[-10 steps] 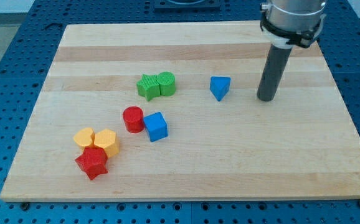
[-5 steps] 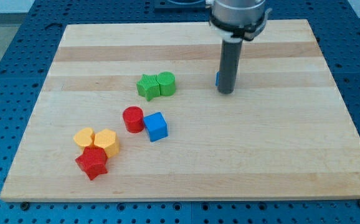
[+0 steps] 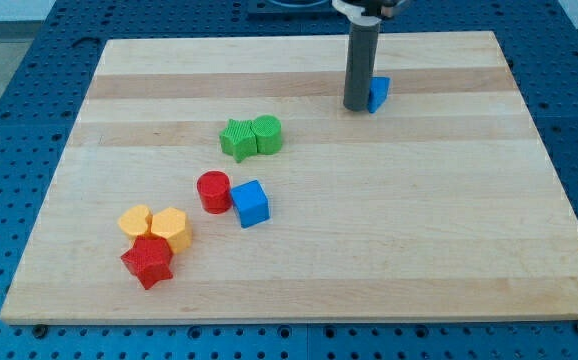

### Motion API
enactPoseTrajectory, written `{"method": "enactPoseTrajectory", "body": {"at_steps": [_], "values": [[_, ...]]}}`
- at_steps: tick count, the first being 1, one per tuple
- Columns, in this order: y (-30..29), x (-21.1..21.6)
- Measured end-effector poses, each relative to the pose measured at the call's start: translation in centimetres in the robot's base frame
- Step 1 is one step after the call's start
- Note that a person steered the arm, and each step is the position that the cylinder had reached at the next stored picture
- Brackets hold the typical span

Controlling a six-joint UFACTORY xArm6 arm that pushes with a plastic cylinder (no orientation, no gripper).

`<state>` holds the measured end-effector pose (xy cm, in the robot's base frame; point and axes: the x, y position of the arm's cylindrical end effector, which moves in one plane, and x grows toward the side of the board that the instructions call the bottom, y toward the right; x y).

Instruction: Move the blue triangle to the top right

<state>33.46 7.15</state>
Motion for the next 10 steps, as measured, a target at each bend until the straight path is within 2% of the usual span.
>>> {"method": "enactPoseTrajectory", "body": {"at_steps": [2, 4, 5, 6, 7, 8, 9, 10], "values": [[0.5, -0.6], [3.9, -4.6], [4.4, -4.2], [4.0, -2.1], [6.4, -1.8], [11.5, -2.7], [15.7, -4.9], [16.0, -5.7]]}}
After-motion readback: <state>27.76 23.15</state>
